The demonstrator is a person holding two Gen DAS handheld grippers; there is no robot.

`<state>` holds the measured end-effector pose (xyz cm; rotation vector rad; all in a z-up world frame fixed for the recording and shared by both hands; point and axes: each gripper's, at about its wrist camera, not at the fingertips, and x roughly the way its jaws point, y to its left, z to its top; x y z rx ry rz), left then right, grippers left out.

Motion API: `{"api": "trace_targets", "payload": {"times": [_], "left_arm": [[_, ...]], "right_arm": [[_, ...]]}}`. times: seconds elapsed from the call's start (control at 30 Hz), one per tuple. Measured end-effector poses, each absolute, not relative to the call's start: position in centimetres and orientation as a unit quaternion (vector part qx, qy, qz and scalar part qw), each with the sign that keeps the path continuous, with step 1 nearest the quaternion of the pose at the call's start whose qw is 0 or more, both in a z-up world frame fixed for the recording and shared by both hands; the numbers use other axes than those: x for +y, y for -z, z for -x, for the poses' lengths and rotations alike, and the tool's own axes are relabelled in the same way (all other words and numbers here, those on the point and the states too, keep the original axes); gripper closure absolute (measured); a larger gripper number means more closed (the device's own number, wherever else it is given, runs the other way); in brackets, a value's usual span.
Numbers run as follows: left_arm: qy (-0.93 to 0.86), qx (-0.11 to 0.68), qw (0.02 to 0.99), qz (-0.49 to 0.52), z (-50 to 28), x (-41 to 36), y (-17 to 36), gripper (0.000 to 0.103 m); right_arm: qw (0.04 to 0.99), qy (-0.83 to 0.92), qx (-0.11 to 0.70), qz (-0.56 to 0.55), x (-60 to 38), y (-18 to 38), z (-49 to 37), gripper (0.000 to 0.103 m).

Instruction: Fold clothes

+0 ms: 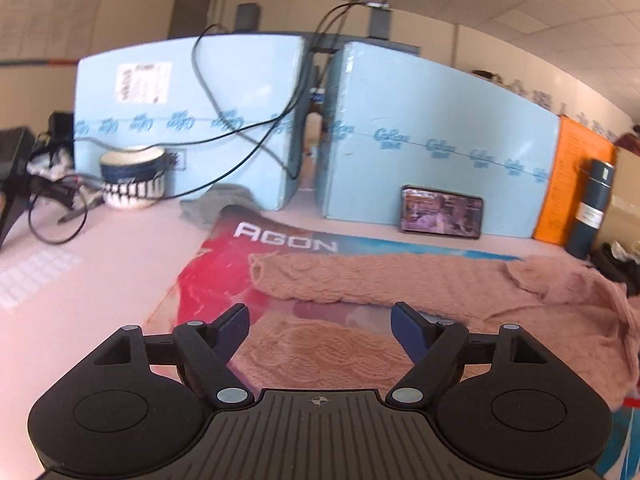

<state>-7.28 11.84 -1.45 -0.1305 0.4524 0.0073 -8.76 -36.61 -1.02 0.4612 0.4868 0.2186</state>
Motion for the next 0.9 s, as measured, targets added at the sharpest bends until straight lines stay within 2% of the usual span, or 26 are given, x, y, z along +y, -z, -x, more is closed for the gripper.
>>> {"api": "trace_targets", "payload": {"times": [0.07,0.13,0.17,0.2,0.23,0.3,0.4,0.53,0.67,0.7,0.8,0.9], "left_arm": [[-0.033,0.248,0.966,0.070,6.5,12.7,1.8,0.024],[-0.046,0.265,0.962,0.050,6.0,12.7,2.3,0.025],[-0.041,0.274,0.960,0.041,5.7,12.6,2.6,0.034],[-0.033,0.283,0.958,0.030,5.5,12.3,2.9,0.047],[-0.026,0.292,0.956,0.020,5.3,12.1,3.3,0.071],[-0.003,0.283,0.959,0.000,5.8,11.3,3.2,0.094],[0.004,0.264,0.964,-0.016,6.6,10.7,2.7,0.094],[-0.017,0.226,0.974,0.013,8.1,12.2,0.7,0.094],[-0.034,0.260,0.965,-0.025,7.8,12.1,1.6,0.092],[-0.038,0.273,0.961,-0.030,7.6,12.1,2.0,0.091],[-0.075,0.281,0.956,-0.036,7.2,12.3,2.7,0.081],[-0.117,0.249,0.961,-0.037,7.5,12.1,2.0,0.060]], "right_arm": [[0.934,-0.089,0.250,-0.238,-36.3,1.4,8.0,0.031],[0.930,-0.065,0.263,-0.248,-36.1,1.9,7.1,0.041],[0.928,-0.056,0.269,-0.252,-36.0,2.2,6.8,0.047],[0.925,-0.050,0.276,-0.255,-36.0,2.5,6.6,0.064],[0.924,-0.047,0.281,-0.257,-36.1,2.8,6.5,0.077],[0.921,-0.043,0.287,-0.258,-36.1,3.4,6.5,0.088],[0.923,-0.026,0.289,-0.253,-36.4,3.4,7.4,0.091],[0.926,-0.002,0.289,-0.244,-36.8,3.1,8.8,0.092],[0.928,0.022,0.289,-0.235,-37.2,2.9,10.2,0.092],[0.928,0.028,0.288,-0.232,-37.3,2.9,10.6,0.088],[0.943,0.045,0.263,-0.199,-36.8,2.0,11.5,0.045],[0.968,0.033,0.217,-0.123,-34.6,0.5,11.8,0.039]]}}
